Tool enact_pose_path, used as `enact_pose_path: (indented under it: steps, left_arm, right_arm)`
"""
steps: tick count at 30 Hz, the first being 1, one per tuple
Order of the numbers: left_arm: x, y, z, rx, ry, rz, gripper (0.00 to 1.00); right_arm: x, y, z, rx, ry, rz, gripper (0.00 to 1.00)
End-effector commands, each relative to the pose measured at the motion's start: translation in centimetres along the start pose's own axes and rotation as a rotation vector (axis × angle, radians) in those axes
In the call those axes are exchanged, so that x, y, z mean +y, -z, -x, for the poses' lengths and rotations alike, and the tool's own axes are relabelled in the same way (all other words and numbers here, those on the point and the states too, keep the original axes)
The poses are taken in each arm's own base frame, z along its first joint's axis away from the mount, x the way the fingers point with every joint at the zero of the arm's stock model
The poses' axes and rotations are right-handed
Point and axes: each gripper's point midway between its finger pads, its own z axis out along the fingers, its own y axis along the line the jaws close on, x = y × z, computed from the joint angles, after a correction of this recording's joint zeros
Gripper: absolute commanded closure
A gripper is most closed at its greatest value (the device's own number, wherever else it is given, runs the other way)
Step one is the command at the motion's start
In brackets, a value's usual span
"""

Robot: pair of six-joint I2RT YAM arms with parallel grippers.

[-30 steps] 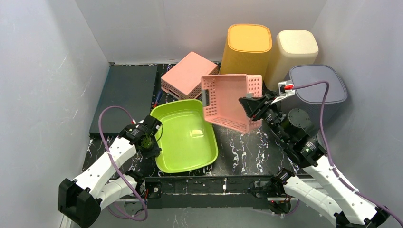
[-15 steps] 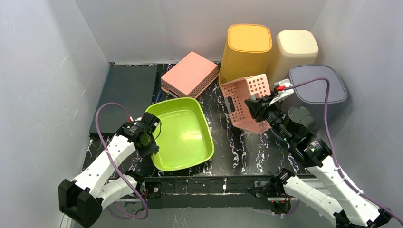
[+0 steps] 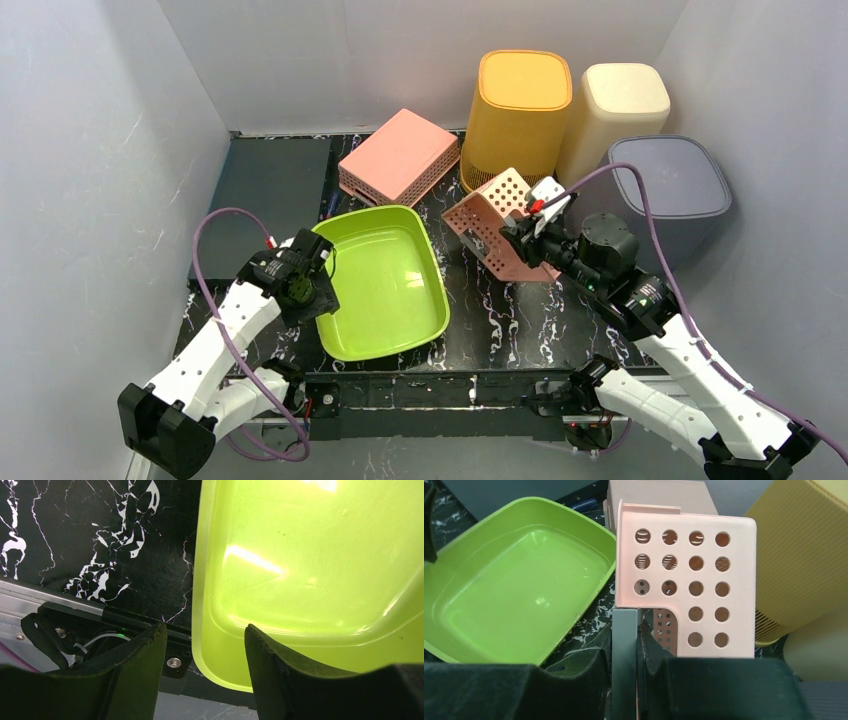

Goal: Turn the large container upside down

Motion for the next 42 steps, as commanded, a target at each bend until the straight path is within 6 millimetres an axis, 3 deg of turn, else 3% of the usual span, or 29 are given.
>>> enact_pose_path:
  steps: [1, 6, 12, 19, 22, 35, 42]
  left_arm:
    - [0.5, 1.6, 1.1, -0.058, 0.001, -0.007, 0.43]
    - [0.2, 2.7, 2.1, -0.109, 0.009, -0.050, 0.42]
    - [-0.4, 3.6, 2.9, -0.151, 0.018, -0.093, 0.42]
    - [-1.1, 3.8, 2.9, -0.150, 0.023, -0.128, 0.42]
    - [-1.8, 4.3, 3.2, -0.151, 0.020, -0.165, 0.42]
    - [-5.1, 6.3, 3.9, -0.146, -0.001, -0.332, 0.41]
    - [-7.7, 8.2, 4.3, -0.152, 0.014, -0.482, 0.41]
  right_arm:
    - [0.3, 1.1, 4.6, -0.142, 0.252, 0.068, 0.99]
    - [1.2, 1.1, 3.3, -0.117, 0.466, 0.157, 0.99]
    - [3.2, 1.5, -2.9, 0.033, 0.660, 0.359, 0.99]
    - [2.2, 2.6, -8.4, 0.238, 0.721, 0.388, 0.99]
    - [2.6, 3.3, -10.5, 0.313, 0.703, 0.442, 0.99]
    - [6.4, 5.5, -13.9, 0.350, 0.563, 0.639, 0.98]
    - [6.4, 6.4, -15.6, 0.419, 0.551, 0.663, 0.91]
